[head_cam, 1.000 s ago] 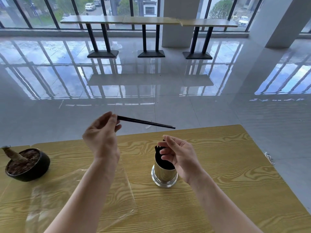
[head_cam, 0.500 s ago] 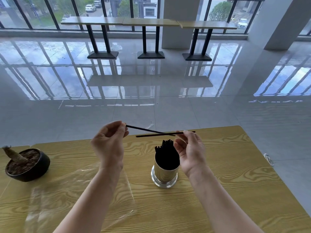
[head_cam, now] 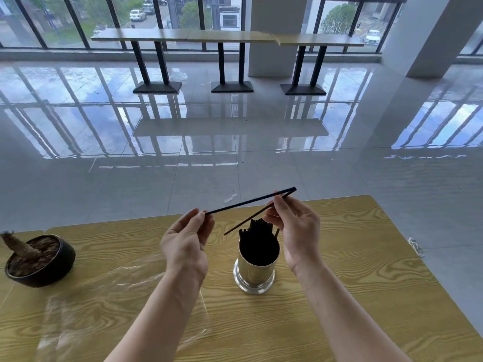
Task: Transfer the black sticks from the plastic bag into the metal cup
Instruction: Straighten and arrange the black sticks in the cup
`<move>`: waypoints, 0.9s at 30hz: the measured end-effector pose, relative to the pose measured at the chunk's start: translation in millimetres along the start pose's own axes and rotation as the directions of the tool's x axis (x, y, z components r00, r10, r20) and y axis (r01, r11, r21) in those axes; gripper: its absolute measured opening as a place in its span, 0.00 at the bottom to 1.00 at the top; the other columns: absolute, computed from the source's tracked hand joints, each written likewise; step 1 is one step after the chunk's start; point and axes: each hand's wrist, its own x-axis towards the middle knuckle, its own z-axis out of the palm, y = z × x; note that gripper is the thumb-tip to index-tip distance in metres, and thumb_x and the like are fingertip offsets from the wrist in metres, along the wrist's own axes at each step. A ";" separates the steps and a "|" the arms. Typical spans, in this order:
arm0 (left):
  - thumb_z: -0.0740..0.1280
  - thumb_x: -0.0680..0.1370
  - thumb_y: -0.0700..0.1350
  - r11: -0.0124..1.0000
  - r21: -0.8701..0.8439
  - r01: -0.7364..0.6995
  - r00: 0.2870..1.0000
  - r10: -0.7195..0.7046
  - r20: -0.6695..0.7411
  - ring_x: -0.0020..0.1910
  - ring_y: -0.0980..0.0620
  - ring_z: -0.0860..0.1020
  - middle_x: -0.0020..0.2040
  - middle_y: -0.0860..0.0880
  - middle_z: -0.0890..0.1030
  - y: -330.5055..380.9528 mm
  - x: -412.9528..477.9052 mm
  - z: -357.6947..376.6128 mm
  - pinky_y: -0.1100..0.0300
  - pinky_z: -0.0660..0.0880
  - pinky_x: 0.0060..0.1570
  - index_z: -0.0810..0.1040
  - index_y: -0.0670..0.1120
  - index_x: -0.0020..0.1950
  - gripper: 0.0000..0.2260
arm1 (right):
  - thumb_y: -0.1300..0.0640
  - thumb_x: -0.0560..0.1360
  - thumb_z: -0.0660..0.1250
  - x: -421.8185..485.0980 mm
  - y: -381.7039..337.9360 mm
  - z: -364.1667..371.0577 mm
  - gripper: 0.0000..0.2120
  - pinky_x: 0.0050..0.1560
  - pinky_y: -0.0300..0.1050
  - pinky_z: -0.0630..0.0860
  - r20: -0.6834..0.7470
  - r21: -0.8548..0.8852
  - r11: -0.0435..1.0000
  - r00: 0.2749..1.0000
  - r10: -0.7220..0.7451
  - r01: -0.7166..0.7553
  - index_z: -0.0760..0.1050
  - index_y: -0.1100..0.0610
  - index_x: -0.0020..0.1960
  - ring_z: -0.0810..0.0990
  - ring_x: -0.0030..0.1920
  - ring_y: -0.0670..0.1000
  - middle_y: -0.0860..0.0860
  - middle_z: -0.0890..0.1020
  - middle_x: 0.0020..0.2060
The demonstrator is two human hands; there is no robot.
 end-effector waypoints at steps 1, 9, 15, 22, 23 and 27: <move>0.72 0.73 0.29 1.000 0.004 0.021 1.000 -0.021 -0.007 0.37 0.47 0.86 0.41 0.40 0.84 -4.8 -2.0 -0.1 0.57 0.84 0.42 0.82 0.38 0.45 0.05 | 0.53 0.72 0.74 -0.5 -1.0 1.7 0.07 0.41 0.45 0.83 0.003 -0.002 1.000 1.000 -0.011 0.011 0.87 0.55 0.47 0.84 0.38 0.51 0.54 0.85 0.37; 0.72 0.73 0.29 0.981 -0.060 0.184 0.974 -0.190 -0.123 0.35 0.46 0.85 0.40 0.40 0.83 -29.9 -5.4 -4.2 0.58 0.84 0.35 0.81 0.36 0.46 0.04 | 0.67 0.76 0.70 -3.9 -4.3 -4.9 0.11 0.44 0.47 0.84 0.055 -0.096 0.993 0.996 -0.065 0.070 0.84 0.56 0.55 0.85 0.39 0.53 0.56 0.86 0.39; 0.72 0.73 0.28 0.976 -0.044 0.215 0.963 -0.220 -0.155 0.33 0.47 0.84 0.39 0.40 0.83 -43.8 -2.8 -3.6 0.58 0.84 0.35 0.81 0.35 0.44 0.04 | 0.62 0.71 0.74 -8.7 -12.8 -9.1 0.11 0.45 0.49 0.85 0.103 -0.074 0.992 0.991 -0.091 0.099 0.85 0.57 0.54 0.86 0.39 0.54 0.56 0.87 0.40; 0.73 0.73 0.30 0.971 0.049 0.235 0.970 -0.231 -0.080 0.35 0.46 0.86 0.37 0.39 0.86 -61.5 -2.6 -10.1 0.57 0.84 0.37 0.82 0.36 0.46 0.04 | 0.62 0.74 0.74 -3.7 -20.2 -16.9 0.07 0.42 0.49 0.84 0.133 -0.205 0.948 0.967 -0.218 0.242 0.86 0.51 0.48 0.85 0.37 0.55 0.55 0.86 0.37; 0.74 0.74 0.32 0.969 0.129 0.212 0.977 -0.205 -0.061 0.36 0.46 0.86 0.39 0.40 0.86 -62.6 -2.2 -13.3 0.56 0.84 0.38 0.83 0.38 0.48 0.05 | 0.61 0.74 0.74 -1.9 -23.4 -20.5 0.06 0.40 0.47 0.84 0.128 -0.238 0.934 0.962 -0.243 0.267 0.86 0.50 0.47 0.85 0.36 0.54 0.55 0.87 0.36; 0.76 0.74 0.39 0.795 0.603 -0.062 0.996 0.013 0.086 0.36 0.52 0.84 0.44 0.45 0.86 -69.5 4.1 -31.8 0.60 0.81 0.36 0.83 0.47 0.51 0.08 | 0.52 0.73 0.73 10.4 -32.1 -45.6 0.02 0.39 0.49 0.83 0.113 -0.475 0.823 0.950 -0.293 0.310 0.84 0.48 0.45 0.85 0.34 0.53 0.52 0.86 0.34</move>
